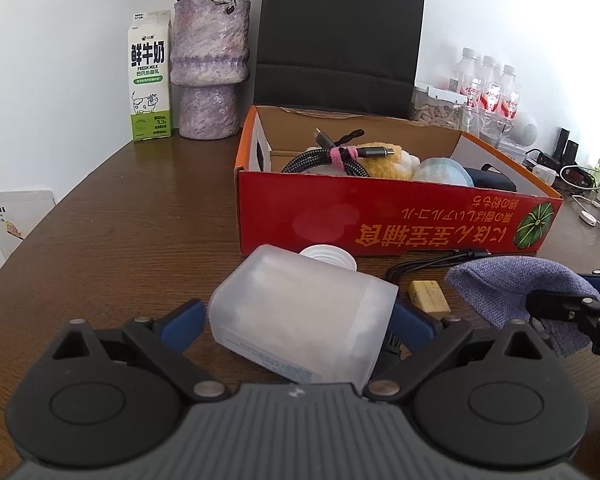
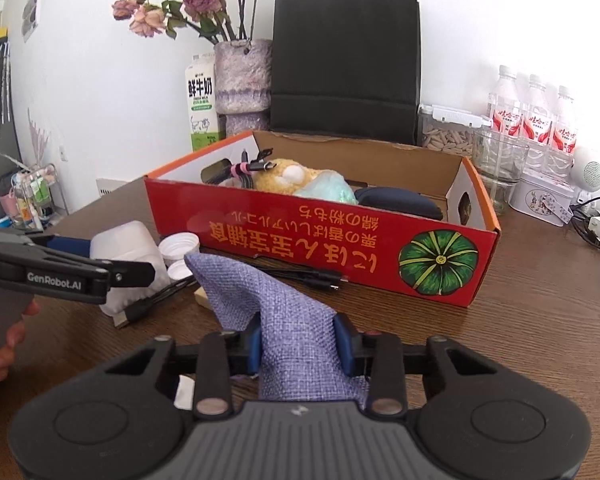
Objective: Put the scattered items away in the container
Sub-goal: 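Grasp the purple cloth pouch with the right gripper, then carry the plastic box and purple pouch with both grippers over the box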
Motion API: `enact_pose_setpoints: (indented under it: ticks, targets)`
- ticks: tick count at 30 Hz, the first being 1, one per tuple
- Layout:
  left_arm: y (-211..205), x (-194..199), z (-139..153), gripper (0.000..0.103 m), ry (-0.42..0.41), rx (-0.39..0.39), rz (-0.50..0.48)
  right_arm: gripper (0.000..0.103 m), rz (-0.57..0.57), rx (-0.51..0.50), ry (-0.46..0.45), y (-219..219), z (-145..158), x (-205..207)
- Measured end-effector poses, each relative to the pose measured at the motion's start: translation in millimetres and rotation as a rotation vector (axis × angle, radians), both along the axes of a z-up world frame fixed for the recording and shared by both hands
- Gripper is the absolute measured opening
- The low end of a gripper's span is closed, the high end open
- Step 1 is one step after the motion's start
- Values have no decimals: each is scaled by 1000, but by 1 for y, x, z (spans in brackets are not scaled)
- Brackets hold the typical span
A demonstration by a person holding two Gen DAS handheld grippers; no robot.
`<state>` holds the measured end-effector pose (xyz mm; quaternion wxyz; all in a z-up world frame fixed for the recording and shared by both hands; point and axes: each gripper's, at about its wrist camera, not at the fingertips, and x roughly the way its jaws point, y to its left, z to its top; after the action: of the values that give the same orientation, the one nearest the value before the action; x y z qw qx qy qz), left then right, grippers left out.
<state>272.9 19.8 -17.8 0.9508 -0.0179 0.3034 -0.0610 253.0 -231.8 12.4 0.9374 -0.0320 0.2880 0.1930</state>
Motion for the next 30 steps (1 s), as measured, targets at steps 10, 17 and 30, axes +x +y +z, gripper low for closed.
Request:
enact_pose_setpoints:
  ticks: [10,17,30]
  targets:
    - [0,-13,5,93,-26,1,29,20,-48,77,-27,-26,14,-9]
    - [4,-26,15,93,-65,-27,64,18,-86,92,-78,-44,26,-14]
    - [-11,-19,75,93,-237,-37,39,18,-83,91,-215,-46,73,4]
